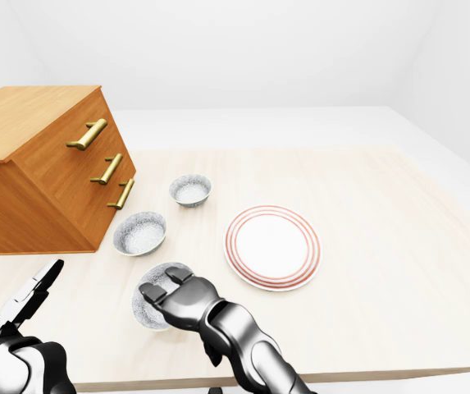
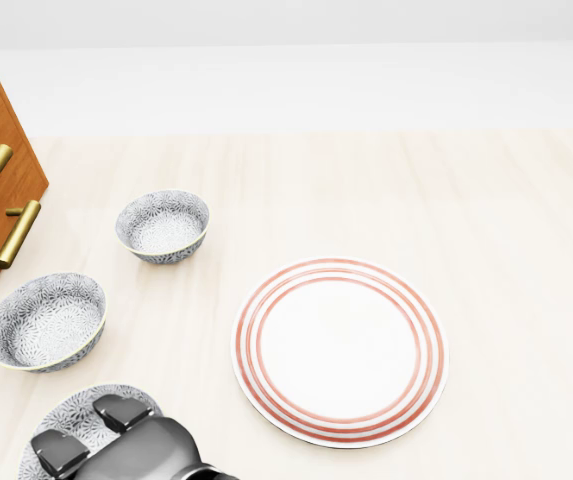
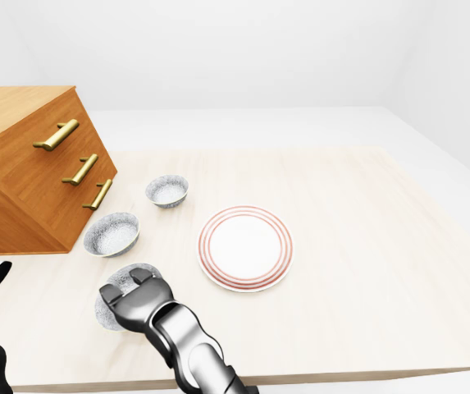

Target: Put the bowl at the front on the plate.

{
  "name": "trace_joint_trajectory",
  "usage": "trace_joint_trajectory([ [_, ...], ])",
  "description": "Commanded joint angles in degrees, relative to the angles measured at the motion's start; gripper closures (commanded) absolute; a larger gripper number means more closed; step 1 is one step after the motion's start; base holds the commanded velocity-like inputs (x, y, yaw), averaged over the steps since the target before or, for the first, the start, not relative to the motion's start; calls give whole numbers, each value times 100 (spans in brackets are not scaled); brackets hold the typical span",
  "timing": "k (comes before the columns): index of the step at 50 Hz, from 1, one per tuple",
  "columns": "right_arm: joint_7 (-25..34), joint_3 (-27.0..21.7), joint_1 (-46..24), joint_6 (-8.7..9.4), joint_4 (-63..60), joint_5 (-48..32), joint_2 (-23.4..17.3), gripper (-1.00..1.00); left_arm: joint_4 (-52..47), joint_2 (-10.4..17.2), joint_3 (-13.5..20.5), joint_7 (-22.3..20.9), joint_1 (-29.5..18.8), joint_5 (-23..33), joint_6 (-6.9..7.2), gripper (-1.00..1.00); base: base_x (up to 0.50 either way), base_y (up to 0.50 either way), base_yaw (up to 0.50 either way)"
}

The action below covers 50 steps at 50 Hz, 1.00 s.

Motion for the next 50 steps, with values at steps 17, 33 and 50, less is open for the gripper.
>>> trace_joint_trajectory([
  [17,0,-55,-175,43,752,-195,155,-100,70,4,-20,0,0,-5,0,-100,0,0,0],
  [33,0,-169,-169,-64,1227,-117,194,-100,-26,17,10,0,-5,-57,0,-100,0,0,0],
  [50,0,-260,-215,-136,1550,-12,225,-100,10,-1,4,0,6,-26,0,-100,0,0,0],
])
